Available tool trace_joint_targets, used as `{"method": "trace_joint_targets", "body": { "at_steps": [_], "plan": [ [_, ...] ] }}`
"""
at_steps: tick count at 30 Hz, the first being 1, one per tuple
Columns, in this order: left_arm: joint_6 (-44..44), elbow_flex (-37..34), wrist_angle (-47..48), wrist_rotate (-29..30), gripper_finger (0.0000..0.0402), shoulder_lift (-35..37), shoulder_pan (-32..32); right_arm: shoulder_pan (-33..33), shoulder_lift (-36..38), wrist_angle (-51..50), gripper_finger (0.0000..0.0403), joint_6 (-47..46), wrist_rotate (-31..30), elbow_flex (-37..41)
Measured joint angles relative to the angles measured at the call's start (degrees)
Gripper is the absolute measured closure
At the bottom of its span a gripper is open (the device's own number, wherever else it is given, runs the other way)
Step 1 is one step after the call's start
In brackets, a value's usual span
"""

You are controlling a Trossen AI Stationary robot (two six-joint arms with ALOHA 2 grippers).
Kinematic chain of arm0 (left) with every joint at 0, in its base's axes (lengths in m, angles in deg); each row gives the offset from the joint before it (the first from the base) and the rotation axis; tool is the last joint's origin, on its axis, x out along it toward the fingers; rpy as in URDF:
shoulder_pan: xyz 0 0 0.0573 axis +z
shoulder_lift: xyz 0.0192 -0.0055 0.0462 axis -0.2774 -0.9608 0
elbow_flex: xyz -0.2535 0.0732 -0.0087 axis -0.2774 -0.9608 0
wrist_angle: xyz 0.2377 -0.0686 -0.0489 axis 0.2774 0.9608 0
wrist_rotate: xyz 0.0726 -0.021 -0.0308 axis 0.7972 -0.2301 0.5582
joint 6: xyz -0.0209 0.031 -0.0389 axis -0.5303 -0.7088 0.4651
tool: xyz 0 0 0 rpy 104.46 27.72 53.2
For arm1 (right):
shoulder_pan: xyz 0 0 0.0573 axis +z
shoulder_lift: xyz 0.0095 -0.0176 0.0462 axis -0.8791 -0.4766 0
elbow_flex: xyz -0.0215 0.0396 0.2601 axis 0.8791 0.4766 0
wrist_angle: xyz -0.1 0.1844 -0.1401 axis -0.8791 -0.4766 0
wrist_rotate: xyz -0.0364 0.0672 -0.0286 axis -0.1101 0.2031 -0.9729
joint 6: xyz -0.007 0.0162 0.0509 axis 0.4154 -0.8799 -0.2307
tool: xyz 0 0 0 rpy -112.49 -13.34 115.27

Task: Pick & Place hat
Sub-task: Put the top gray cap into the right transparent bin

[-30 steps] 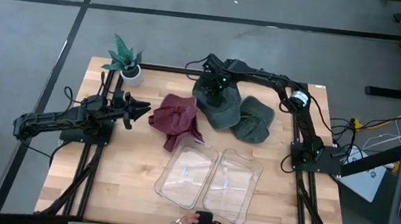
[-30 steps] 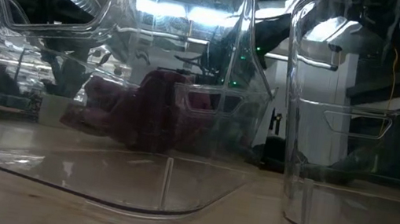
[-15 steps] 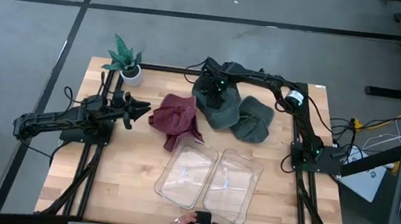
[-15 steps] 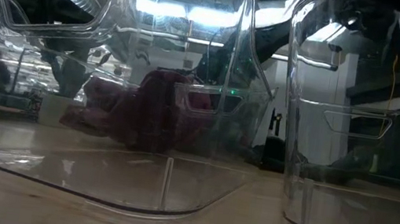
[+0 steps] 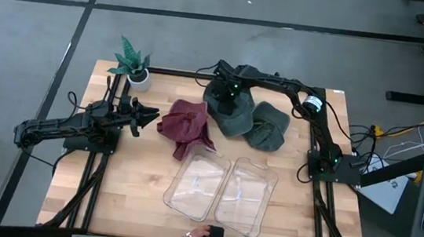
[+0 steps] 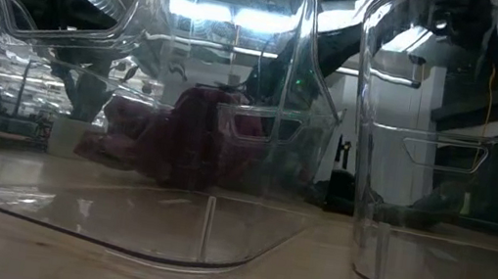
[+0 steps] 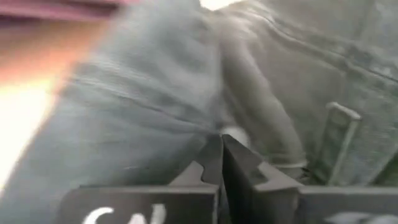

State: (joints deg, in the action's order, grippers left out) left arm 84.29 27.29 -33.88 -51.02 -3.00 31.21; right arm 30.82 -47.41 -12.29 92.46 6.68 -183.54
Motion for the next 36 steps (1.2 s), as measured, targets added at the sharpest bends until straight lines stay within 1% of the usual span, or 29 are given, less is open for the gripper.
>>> {"method": "trace_joint_targets", "body": {
  "at_steps": [7,11,17,22,26,29,34,36],
  "plan": [
    [0.0,0.0,0.0,0.0,0.0265,0.0,0.0,0.0,5.2,-2.9,0.0399,1.2,11.0,0.0],
    [0.0,0.0,0.0,0.0,0.0265,0.0,0.0,0.0,7.6,-4.8,0.0399,2.7,14.4,0.0],
    [0.0,0.0,0.0,0.0,0.0265,0.0,0.0,0.0,8.5,-7.9,0.0397,2.7,14.6,-0.5],
    [0.0,0.0,0.0,0.0,0.0265,0.0,0.0,0.0,9.3,-12.3,0.0389,1.3,16.4,-2.8],
    [0.0,0.0,0.0,0.0,0.0265,0.0,0.0,0.1,10.1,-15.1,0.0388,0.4,16.4,-5.8],
    [0.0,0.0,0.0,0.0,0.0265,0.0,0.0,0.1,10.4,-17.9,0.0387,-0.8,16.4,-9.4],
    [-5.9,0.0,0.0,0.1,0.0265,0.0,0.0,0.1,10.4,-22.3,0.0387,-1.3,16.4,-15.5],
    [-5.8,0.0,-0.3,0.6,0.0265,0.0,0.0,0.1,10.4,-24.5,0.0387,-1.4,16.4,-17.7]
  ]
}}
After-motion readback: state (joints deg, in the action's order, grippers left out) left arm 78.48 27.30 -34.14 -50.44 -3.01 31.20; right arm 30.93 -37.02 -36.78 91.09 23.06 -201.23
